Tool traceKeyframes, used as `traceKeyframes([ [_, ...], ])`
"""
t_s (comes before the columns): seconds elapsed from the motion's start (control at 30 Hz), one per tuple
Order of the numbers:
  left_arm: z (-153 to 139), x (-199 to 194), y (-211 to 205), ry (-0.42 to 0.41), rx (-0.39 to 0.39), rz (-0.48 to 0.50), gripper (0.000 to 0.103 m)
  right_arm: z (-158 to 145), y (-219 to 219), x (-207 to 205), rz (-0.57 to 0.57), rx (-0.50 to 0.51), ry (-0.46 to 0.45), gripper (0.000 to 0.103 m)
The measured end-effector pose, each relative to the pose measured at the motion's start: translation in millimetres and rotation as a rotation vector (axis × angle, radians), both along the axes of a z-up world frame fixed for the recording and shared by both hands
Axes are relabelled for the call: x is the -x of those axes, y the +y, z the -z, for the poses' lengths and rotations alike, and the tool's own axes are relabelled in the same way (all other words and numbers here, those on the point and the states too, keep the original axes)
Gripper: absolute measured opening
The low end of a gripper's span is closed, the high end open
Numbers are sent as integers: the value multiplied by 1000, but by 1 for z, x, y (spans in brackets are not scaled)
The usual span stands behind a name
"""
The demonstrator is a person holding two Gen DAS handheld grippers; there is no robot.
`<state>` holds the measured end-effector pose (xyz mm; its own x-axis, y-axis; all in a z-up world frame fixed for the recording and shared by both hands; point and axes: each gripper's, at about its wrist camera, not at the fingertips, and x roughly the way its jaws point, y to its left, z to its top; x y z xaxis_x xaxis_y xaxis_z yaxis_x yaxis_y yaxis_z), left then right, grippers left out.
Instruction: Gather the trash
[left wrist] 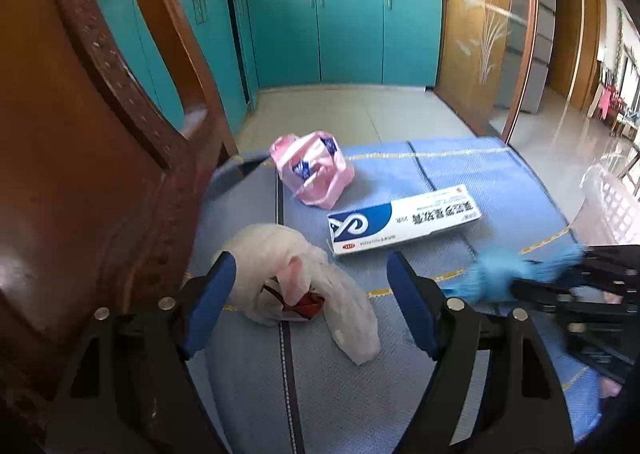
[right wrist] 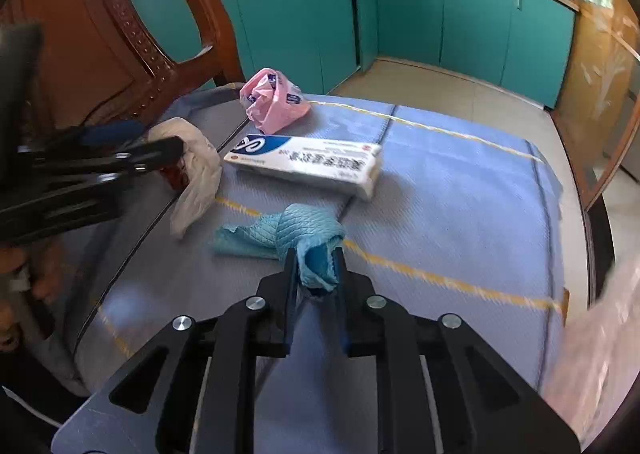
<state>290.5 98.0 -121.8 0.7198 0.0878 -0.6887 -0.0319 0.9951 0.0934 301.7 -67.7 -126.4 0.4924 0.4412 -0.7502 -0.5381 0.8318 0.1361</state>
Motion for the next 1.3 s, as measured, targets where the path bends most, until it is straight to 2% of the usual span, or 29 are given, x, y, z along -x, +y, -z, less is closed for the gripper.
traceKeyframes([
  [0.2, 14, -9, -5, 57, -36, 0, 78, -14, -32, 13, 19, 2, -19, 17],
  [0.3, 23, -13, -9, 90, -62, -3, 69, -15, -43, 15, 36, 25, -31, 17],
  [0.37, 28, -14, -10, 107, -78, -4, 52, -16, -43, 16, 34, 28, -33, 17],
  [0.4, 30, -14, -12, 110, -85, -3, 48, -15, -42, 17, 27, 33, -35, 17],
  [0.47, 32, -14, -13, 111, -83, 5, 26, -15, -39, 20, 14, 52, -43, 17],
  [0.53, 32, -12, -14, 112, -71, 26, 14, -13, -35, 22, -1, 68, -45, 17],
  [0.63, 28, 2, -18, 108, -28, 88, 7, -9, -30, 24, -15, 92, -43, 17],
  [0.77, 14, 36, -26, 86, 79, 255, 7, -8, -32, 25, -21, 87, -33, 23],
  [0.83, 11, 46, -28, 86, 104, 311, 7, -9, -35, 26, -8, 88, -38, 34],
  [0.9, 13, 49, -30, 95, 108, 323, 7, -11, -38, 26, 15, 93, -56, 56],
  [0.97, 13, 48, -29, 96, 104, 312, 9, -14, -39, 27, 32, 113, -93, 62],
  [1.03, 10, 49, -27, 90, 125, 301, 18, -14, -36, 28, 32, 130, -113, 66],
  [1.07, 8, 49, -26, 84, 132, 294, 27, -14, -34, 28, 28, 139, -122, 68],
  [1.17, 7, 48, -26, 71, 123, 280, 46, -11, -26, 27, 12, 156, -151, 70],
  [1.3, 9, 45, -26, 77, 100, 264, 52, -2, -9, 21, -11, 201, -163, 70],
])
